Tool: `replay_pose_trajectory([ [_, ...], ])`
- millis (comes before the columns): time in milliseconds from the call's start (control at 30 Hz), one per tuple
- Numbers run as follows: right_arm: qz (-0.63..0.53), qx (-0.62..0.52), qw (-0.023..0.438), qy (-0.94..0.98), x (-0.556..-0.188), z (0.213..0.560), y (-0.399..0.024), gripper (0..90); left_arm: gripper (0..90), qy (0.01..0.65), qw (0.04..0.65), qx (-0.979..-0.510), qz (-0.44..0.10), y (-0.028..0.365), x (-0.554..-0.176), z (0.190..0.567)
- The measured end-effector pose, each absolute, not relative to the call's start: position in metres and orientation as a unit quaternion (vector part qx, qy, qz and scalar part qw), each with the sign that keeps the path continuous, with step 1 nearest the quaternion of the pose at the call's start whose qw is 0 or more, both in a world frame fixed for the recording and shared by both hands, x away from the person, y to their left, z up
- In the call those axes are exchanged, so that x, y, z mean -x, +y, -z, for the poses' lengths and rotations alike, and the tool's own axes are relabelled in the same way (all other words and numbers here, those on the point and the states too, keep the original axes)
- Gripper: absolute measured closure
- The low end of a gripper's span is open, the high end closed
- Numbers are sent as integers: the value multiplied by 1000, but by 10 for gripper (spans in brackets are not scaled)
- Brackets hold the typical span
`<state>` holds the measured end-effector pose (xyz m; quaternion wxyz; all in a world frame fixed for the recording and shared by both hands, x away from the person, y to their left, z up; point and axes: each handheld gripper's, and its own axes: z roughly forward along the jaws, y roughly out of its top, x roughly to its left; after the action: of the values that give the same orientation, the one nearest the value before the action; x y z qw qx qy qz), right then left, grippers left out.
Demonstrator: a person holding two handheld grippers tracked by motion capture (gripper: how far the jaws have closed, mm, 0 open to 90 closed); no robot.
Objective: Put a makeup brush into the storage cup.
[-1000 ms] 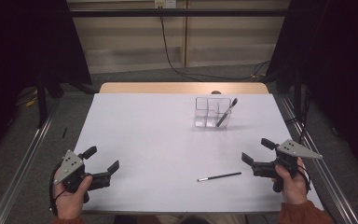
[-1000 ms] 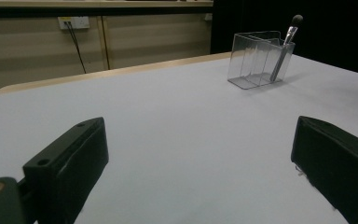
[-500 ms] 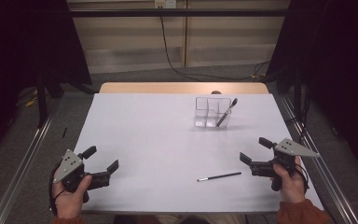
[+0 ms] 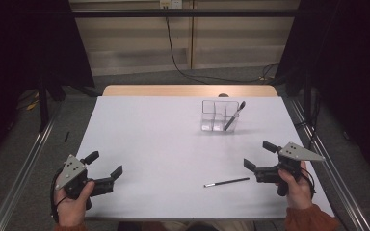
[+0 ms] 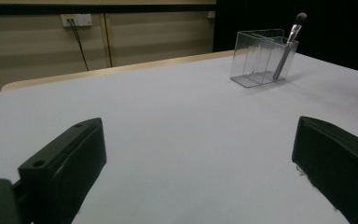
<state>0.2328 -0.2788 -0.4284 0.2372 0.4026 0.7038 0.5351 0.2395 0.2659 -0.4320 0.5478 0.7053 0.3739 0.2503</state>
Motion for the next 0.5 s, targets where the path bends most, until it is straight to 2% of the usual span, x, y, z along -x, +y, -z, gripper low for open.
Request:
replay_pose_trajectory([
  [500,-538,-378,216,722,-246,423,-255,12,28,369,545,-709,-252,264,-241,432],
])
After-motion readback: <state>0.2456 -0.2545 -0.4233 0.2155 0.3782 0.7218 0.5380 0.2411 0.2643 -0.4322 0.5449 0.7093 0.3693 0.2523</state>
